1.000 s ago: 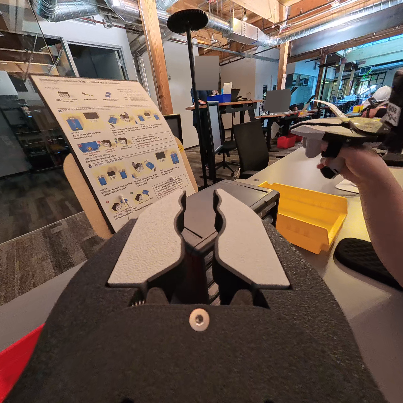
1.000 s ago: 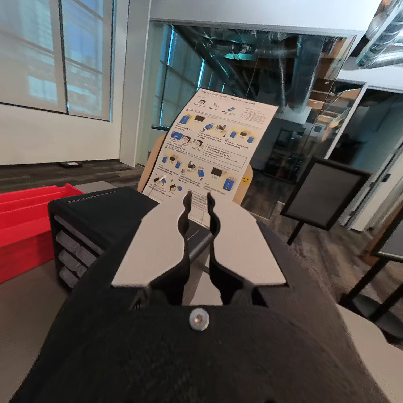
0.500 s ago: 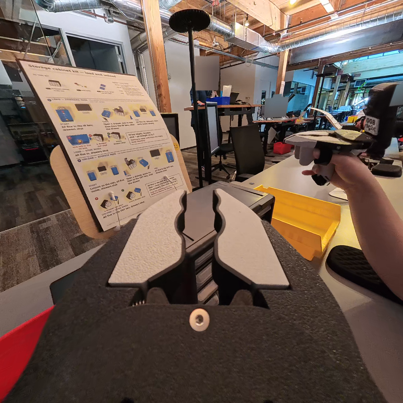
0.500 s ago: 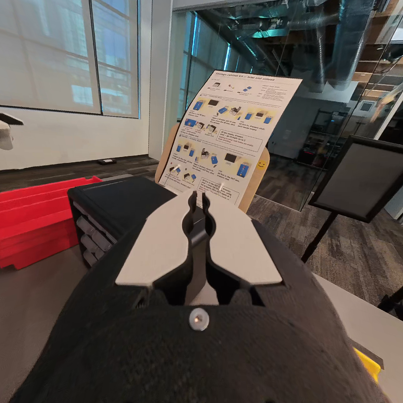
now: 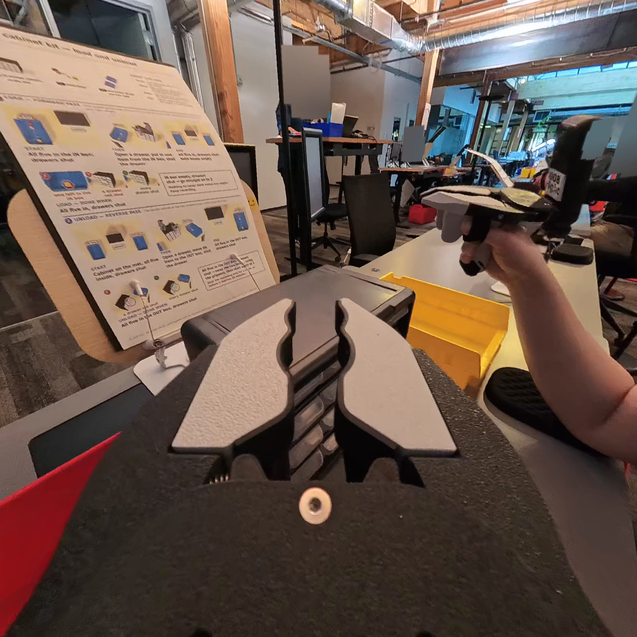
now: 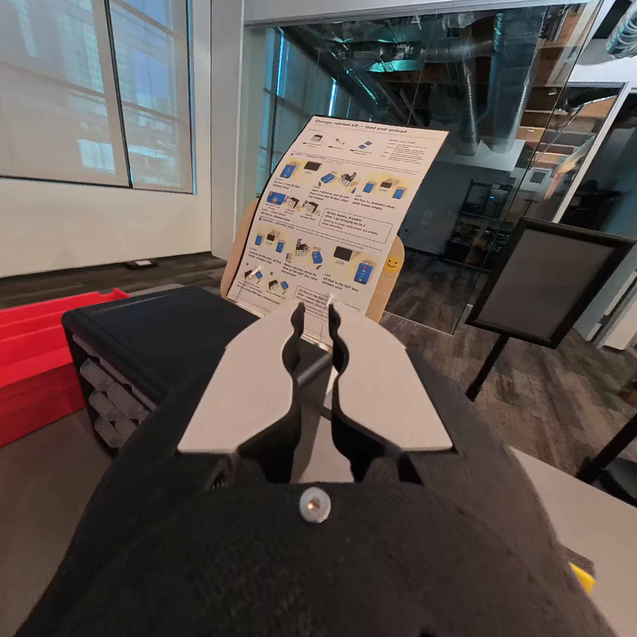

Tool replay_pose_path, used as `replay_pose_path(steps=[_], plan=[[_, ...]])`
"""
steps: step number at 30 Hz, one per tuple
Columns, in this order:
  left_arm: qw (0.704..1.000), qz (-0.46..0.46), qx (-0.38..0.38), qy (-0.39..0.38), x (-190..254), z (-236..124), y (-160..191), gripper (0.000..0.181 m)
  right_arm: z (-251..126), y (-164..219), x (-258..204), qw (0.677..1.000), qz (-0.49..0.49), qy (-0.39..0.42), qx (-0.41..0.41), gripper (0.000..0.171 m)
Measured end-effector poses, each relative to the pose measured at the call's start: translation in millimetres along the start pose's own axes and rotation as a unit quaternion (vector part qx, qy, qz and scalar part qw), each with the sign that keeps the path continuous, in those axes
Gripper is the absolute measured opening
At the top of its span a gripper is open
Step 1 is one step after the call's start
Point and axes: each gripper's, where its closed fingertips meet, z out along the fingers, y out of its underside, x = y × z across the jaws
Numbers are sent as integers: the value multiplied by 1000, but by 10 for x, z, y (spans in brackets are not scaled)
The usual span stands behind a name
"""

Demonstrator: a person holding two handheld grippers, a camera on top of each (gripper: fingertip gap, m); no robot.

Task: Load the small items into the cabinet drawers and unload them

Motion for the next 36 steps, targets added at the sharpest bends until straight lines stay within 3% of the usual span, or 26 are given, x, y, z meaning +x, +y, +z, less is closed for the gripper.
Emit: replay_pose_path(steps=[5, 12, 16, 23, 30, 36], plan=[[1000, -6, -2, 14, 62, -103, -70, 22, 71, 48, -69, 995, 84, -44, -8, 10], [1000, 7, -3, 21, 150, -234, -145, 22, -31, -208, -63, 996, 45, -6, 70, 15], [1000, 6, -8, 25, 150, -181, -107, 23, 105, 27, -54, 998, 69, -7, 10, 16], [999, -2, -12, 34, 169, -156, -81, 22, 269, 251, -174, 998, 40, -19, -41, 22], [999, -13, -11, 37, 131, -198, -91, 22, 170, 185, -342, 998, 20, -34, -46, 23], [999, -21, -16, 29, 59, -210, -63, 22, 102, 73, -529, 998, -58, -32, -16, 28]])
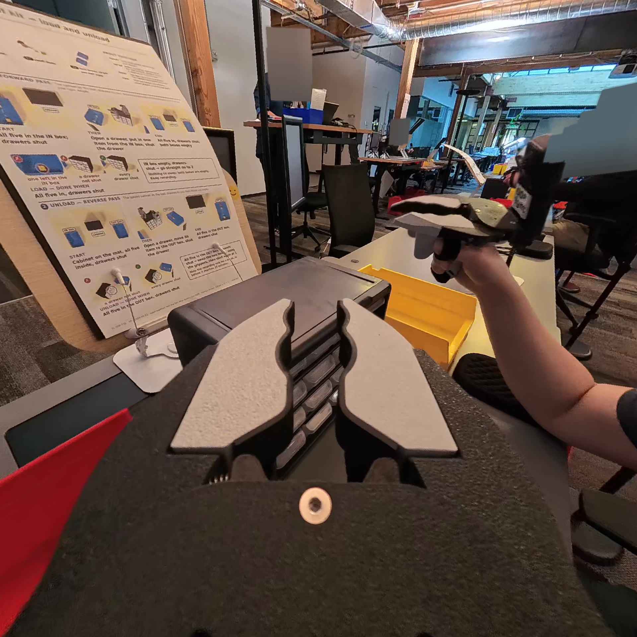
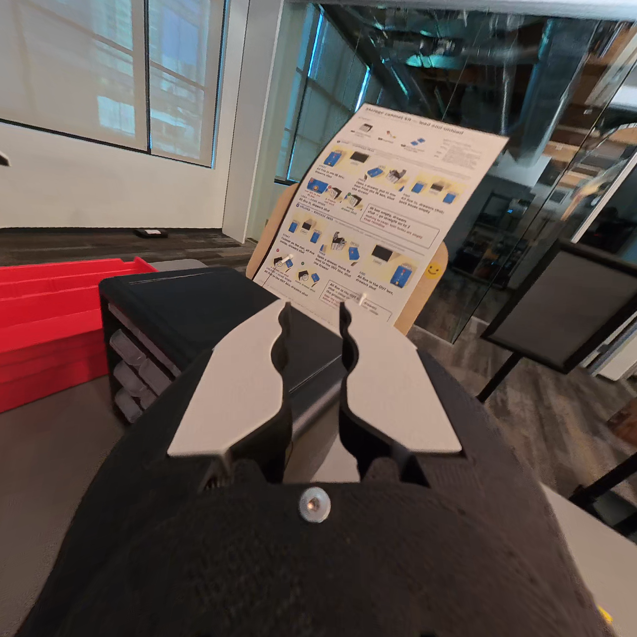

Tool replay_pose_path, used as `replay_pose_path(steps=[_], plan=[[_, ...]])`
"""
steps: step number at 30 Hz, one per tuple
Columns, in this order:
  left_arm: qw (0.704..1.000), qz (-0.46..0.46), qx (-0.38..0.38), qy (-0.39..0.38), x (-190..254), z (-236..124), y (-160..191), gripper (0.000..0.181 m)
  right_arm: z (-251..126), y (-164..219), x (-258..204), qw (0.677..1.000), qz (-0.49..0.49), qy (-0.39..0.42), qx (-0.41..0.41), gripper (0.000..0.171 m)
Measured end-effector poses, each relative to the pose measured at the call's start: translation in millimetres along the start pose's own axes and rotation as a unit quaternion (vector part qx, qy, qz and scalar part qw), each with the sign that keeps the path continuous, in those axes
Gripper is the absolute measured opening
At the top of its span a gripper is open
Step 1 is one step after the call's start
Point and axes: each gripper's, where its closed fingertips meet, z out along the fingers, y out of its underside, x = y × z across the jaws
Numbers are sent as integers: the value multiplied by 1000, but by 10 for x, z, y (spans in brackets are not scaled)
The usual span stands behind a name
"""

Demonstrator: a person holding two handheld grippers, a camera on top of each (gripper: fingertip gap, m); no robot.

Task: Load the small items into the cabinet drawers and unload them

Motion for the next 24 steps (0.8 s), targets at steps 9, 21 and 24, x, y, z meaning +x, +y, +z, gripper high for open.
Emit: replay_pose_path(steps=[9, 21, 24], plan=[[1000, 17, 7, -25, -84, -53, -50, 20, -54, -53, 105, 999, 10, -10, 52, 28], [997, 59, -33, -22, 37, 70, 85, 20, -290, -177, 309, 997, -19, 22, 66, 12], [998, 51, -29, -18, 31, 42, 67, 20, -337, -220, 313, 997, -21, 27, 73, 7]])
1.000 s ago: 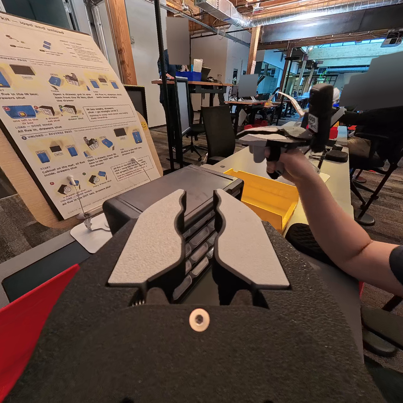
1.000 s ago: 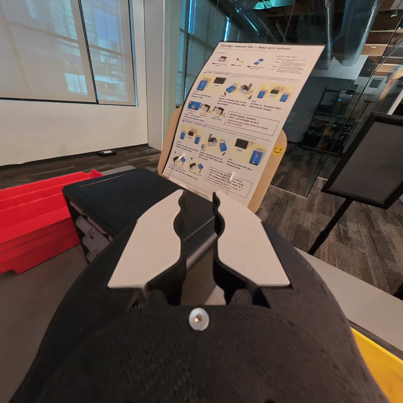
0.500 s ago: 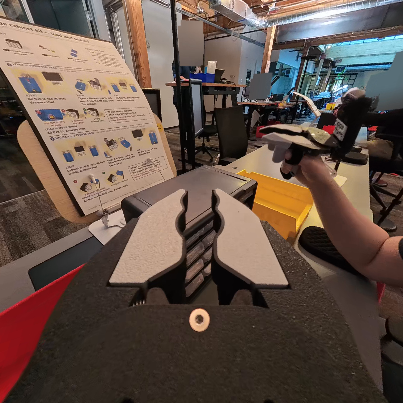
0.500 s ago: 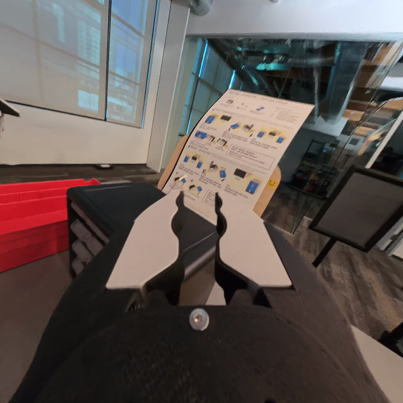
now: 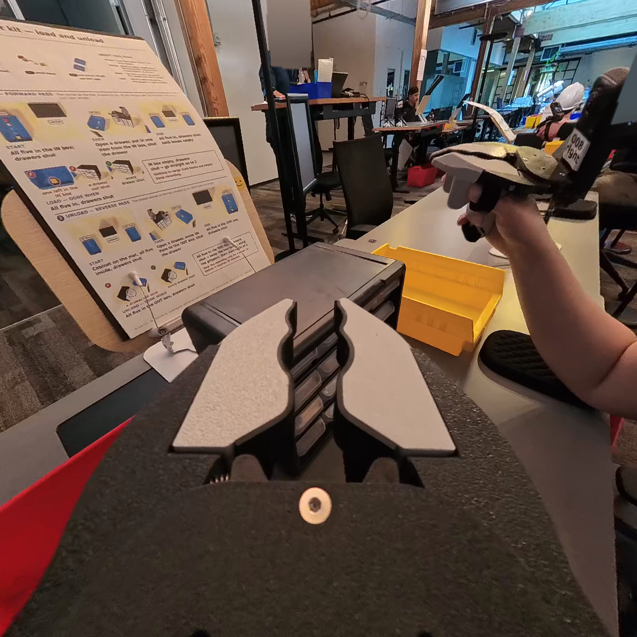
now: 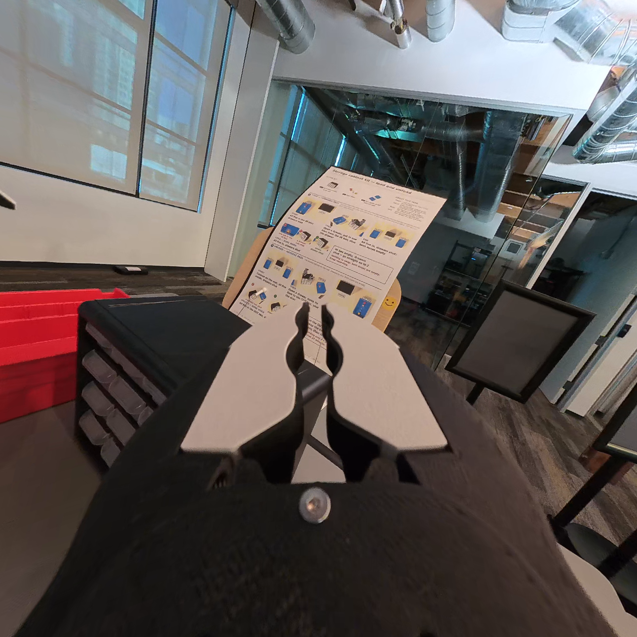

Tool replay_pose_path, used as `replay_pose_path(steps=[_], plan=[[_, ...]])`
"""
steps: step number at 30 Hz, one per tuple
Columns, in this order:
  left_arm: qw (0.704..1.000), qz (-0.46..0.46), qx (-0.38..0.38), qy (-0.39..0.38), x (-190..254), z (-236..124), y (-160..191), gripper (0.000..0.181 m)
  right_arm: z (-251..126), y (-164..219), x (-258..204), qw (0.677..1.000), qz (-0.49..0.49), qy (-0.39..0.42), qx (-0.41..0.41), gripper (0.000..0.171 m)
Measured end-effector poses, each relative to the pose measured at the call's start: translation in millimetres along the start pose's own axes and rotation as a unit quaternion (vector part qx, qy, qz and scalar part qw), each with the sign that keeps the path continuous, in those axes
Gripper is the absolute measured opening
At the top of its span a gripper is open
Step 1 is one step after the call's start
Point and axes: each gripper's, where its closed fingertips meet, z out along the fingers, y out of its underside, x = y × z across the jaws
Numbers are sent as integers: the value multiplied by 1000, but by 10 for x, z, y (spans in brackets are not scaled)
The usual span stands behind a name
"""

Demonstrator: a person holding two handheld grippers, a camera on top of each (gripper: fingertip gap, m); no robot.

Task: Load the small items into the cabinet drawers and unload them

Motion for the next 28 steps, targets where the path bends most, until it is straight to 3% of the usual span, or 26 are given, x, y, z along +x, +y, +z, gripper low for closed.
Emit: replay_pose_path(steps=[13, 20, 28], plan=[[1000, -23, 15, -6, -116, -133, -50, 19, 19, 166, -39, 999, -9, 5, -54, 1], [999, -28, 13, -13, -173, -147, -38, 19, -57, 66, -37, 999, -21, 15, -46, 1], [1000, -1, -5, -17, -89, -156, -19, 19, -173, 11, -293, 989, -120, -30, -82, 1]])
